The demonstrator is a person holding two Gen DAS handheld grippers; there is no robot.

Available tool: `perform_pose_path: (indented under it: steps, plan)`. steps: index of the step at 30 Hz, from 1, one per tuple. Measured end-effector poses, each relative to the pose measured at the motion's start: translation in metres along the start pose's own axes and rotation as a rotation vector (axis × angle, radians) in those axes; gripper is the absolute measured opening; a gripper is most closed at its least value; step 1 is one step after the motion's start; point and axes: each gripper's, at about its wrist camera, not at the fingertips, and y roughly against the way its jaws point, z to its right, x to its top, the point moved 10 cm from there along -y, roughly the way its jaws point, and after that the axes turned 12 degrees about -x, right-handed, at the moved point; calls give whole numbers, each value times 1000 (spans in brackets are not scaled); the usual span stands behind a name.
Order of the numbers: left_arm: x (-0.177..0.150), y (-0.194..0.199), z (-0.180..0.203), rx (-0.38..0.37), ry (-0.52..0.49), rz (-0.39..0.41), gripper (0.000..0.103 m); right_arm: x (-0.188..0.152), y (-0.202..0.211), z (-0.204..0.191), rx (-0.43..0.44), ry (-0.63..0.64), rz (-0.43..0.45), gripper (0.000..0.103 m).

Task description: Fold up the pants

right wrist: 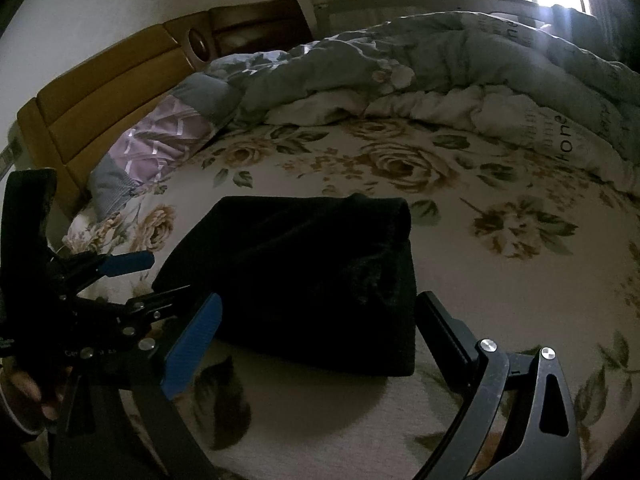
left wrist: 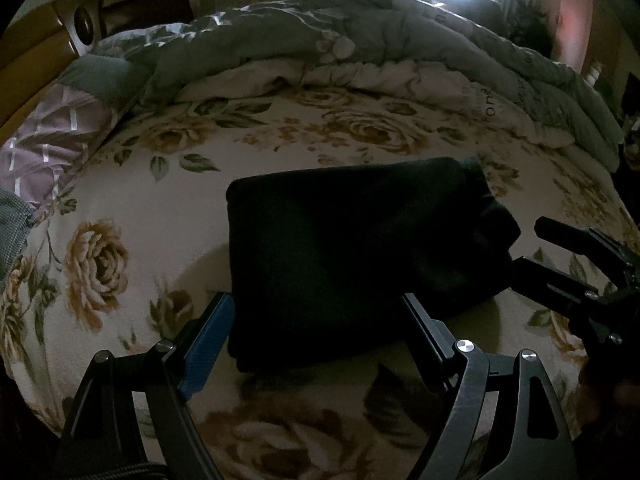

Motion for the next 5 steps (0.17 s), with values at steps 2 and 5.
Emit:
perform_pose_path:
  steps: [2, 5]
  plan:
    - [0, 0, 0, -1, 0, -1, 83, 0, 0, -1, 0, 0, 1, 97]
    - [0, 1, 0, 1, 8, -6, 83, 0, 0, -3, 1, -2, 2, 97]
